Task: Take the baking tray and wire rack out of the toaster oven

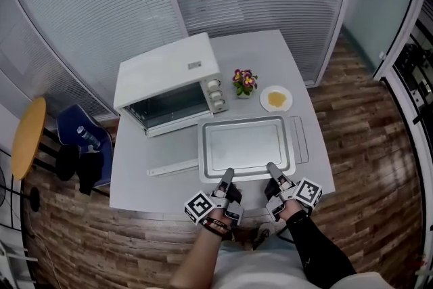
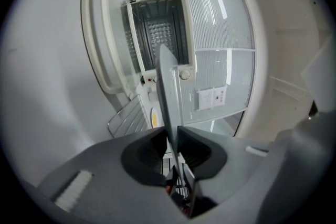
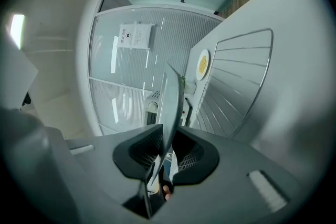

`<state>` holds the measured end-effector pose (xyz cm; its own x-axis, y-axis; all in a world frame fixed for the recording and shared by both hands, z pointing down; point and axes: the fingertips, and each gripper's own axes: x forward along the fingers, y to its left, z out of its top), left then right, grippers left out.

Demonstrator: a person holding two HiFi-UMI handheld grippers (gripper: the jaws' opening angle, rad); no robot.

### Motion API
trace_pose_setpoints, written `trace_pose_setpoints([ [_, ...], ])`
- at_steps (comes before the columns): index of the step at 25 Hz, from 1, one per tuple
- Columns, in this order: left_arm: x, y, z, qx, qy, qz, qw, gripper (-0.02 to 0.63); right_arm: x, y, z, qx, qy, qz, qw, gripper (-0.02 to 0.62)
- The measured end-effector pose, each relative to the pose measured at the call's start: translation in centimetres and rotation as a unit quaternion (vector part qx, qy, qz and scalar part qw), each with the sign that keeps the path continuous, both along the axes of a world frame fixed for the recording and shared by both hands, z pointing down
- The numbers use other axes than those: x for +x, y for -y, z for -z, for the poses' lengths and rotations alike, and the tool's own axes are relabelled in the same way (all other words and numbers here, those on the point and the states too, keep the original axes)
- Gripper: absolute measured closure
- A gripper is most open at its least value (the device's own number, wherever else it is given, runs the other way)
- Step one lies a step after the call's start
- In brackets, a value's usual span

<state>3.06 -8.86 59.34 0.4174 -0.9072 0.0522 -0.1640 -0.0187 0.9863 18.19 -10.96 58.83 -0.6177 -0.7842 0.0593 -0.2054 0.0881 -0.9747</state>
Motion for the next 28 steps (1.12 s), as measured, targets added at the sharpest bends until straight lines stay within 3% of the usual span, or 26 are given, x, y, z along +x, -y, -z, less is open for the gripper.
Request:
trace_pose_setpoints([
  [13, 8.0, -0.8, -2.6, -0.022, 0.004, -0.035, 0.9991, 0.486, 7.9, -1.6, -2.5, -0.027, -0.011, -0.023, 0.999, 0.534],
  [28, 10.6, -3.0, -7.4, -0.074, -0.003, -0.041, 0.9965, 0.472, 10.3, -3.8, -7.0, -0.09, -0.025, -0.017, 0.995, 0.523],
])
